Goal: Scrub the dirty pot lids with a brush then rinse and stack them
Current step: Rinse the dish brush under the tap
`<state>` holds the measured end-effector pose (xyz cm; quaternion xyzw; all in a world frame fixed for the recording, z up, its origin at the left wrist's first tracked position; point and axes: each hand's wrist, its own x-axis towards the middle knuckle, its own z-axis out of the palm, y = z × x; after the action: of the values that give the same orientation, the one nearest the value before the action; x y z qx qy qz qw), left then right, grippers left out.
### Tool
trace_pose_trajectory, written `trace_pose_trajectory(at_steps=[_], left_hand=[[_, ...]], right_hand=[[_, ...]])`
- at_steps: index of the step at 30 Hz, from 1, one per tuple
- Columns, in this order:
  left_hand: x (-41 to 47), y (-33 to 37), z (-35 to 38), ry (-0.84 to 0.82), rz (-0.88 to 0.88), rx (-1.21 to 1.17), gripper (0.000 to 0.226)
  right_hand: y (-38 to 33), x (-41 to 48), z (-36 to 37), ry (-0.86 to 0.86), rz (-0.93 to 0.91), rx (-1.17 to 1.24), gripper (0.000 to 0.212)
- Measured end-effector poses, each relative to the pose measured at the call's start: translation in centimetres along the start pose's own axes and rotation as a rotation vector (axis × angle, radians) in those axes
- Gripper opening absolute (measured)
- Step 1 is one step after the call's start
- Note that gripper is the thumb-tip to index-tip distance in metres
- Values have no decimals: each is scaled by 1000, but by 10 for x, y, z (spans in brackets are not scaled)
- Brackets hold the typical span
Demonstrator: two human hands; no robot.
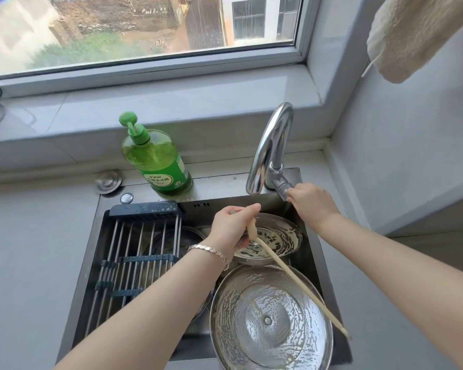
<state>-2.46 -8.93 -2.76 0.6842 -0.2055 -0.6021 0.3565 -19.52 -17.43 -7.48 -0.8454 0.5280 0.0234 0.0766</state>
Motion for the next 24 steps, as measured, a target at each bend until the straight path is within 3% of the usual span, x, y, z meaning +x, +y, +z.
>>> trace_pose_trajectory(at_steps=[5,8,11,13,15,17,21,24], left_hand=[[1,-1,0,5,-7,-8,30],[0,-1,1,25,-14,-23,30],[-2,-4,4,63,-4,-33,22],[-6,-8,6,101,82,-20,20],[-15,-19,9,126,248,30,15],[-28,-32,13,122,363,59,19],[-24,-34,7,204,321,153,27],[-11,-15,3,107,295,509,31]], right_hand=[[-8,-14,-1,28,87,67,34],[-43,-46,-19,69,217,546,49],[-90,-79,-42,-292,239,1066,52],[-108,-90,-37,-274,238,1208,42],[-112,-88,-24,-132,261,1236,41],[-114,-87,-21,-109,329,1273,42],[-123,-100,-24,-77,319,1125,44],[-125,-110,-28,-34,270,979,44]])
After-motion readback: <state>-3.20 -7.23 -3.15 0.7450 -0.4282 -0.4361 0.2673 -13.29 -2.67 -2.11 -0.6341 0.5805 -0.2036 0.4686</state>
